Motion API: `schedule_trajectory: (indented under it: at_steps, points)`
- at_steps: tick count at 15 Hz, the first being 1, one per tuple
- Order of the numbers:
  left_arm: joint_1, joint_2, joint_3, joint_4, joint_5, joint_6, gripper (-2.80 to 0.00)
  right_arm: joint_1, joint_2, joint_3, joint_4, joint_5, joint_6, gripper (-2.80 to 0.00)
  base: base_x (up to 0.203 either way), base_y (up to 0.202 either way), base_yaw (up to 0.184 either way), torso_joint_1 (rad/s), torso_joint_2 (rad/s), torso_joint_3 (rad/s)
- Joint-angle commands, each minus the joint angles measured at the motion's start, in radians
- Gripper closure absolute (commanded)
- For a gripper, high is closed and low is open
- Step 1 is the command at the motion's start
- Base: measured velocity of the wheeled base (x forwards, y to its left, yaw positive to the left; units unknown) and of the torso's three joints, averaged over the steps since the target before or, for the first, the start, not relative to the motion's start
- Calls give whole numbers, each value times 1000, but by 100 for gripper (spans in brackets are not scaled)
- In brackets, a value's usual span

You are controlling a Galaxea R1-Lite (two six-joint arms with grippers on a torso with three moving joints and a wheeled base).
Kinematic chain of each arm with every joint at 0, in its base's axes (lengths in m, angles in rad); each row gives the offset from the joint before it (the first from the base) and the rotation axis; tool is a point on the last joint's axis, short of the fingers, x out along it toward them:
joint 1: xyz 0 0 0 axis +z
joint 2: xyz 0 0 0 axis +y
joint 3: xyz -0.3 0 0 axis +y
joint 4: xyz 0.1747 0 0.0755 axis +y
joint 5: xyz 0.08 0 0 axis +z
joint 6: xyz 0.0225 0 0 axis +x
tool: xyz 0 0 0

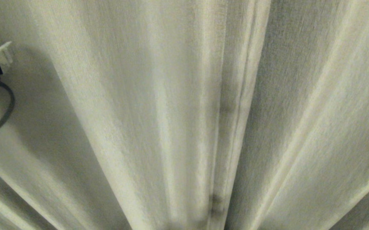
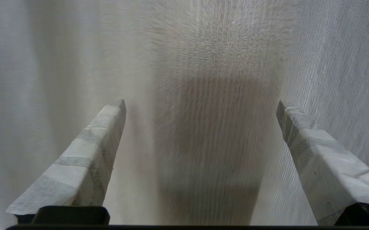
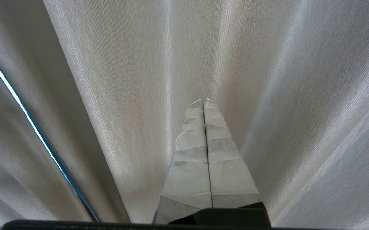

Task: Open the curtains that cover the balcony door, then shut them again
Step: Pull the outer curtains open on both sides

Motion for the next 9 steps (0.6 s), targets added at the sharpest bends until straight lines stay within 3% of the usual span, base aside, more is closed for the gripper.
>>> schedule_trajectory:
  at_steps: [1,7,8,9]
  points:
    - [4,78,-4,-55,-7,-15,-280,0,0,0,1,1,0,0,0,0,0,0,0,0]
    - [1,136,-55,-81,-38,-19,-280,0,0,0,1,1,0,0,0,0,0,0,0,0]
    - [1,138,-55,-81,-43,-19,0,0,0,0,1,1,0,0,0,0,0,0,0,0]
    - [0,138,-55,-81,-43,-19,0,1,0,0,1,1,0,0,0,0,0,0,0,0]
